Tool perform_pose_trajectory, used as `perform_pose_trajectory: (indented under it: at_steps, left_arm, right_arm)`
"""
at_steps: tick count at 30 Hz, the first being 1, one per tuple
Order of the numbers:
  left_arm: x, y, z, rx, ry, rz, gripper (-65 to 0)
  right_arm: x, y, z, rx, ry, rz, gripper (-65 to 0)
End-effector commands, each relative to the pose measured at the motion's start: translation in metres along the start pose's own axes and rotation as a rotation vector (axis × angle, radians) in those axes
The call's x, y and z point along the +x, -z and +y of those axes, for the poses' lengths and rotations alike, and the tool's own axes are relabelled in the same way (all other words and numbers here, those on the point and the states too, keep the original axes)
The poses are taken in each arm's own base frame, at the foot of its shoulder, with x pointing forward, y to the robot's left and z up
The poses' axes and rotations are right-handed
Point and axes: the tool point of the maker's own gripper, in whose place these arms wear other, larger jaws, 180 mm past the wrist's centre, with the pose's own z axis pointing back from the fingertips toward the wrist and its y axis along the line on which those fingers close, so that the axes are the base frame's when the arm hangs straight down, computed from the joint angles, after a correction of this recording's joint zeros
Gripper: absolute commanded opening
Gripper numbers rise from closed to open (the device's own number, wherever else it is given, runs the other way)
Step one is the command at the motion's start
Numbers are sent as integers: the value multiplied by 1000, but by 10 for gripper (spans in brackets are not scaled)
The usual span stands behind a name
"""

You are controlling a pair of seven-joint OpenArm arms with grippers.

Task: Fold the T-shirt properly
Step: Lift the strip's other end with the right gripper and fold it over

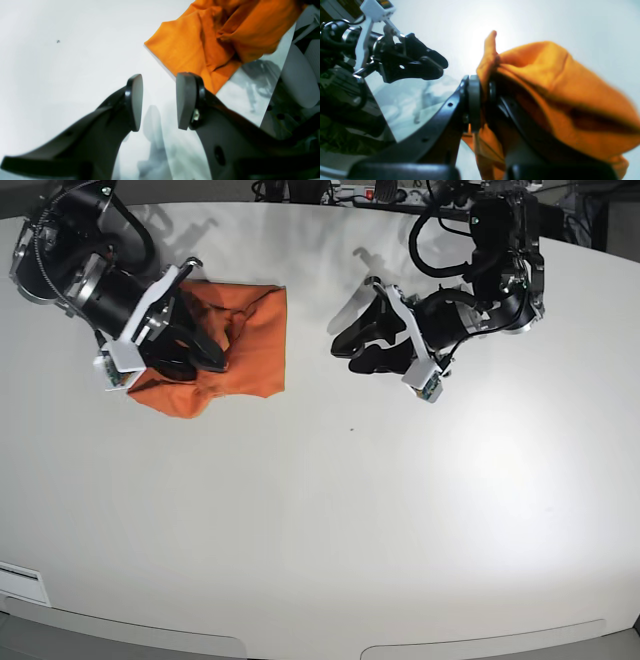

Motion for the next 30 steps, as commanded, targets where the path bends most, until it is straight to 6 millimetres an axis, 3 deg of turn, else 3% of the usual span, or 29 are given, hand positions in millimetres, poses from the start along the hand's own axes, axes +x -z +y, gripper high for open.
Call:
perform_pose_trajectory:
  at_steps: [1, 2, 3, 6, 7, 10, 13, 18, 23, 30]
  left_arm:
    - [14, -2, -3, -13, 22, -49, -409]
    - [15, -2, -3, -13, 21, -49, -408]
    - [15, -2, -3, -13, 21, -49, -409]
    - [15, -2, -3, -13, 23, -50, -409]
    - [15, -2, -2, -12, 25, -48, -409]
    - [14, -6, 1, -5, 42, -33, -409]
    - [11, -9, 5, 3, 52, -16, -409]
    - [4, -21, 18, 37, 94, 40, -409]
    - [2, -29, 25, 53, 118, 64, -409]
    - [3, -29, 24, 45, 113, 58, -409]
  right_arm:
    - [9, 7, 8, 34, -4, -52, -650]
    - [5, 15, 12, 44, -1, -43, -650]
    - [-1, 25, 16, 59, -6, -22, -590]
    - [-23, 55, 30, 115, -67, 97, -317]
    - [-26, 62, 37, 141, -98, 131, -273]
    - [-16, 71, 62, 220, -197, 150, -267]
    - [9, 63, 74, 216, -282, 88, -269]
    - [20, 38, 51, 62, -319, 68, -269]
    - [-1, 5, 6, -118, -229, 117, -269]
    - [-18, -9, -5, -172, -176, 148, -269]
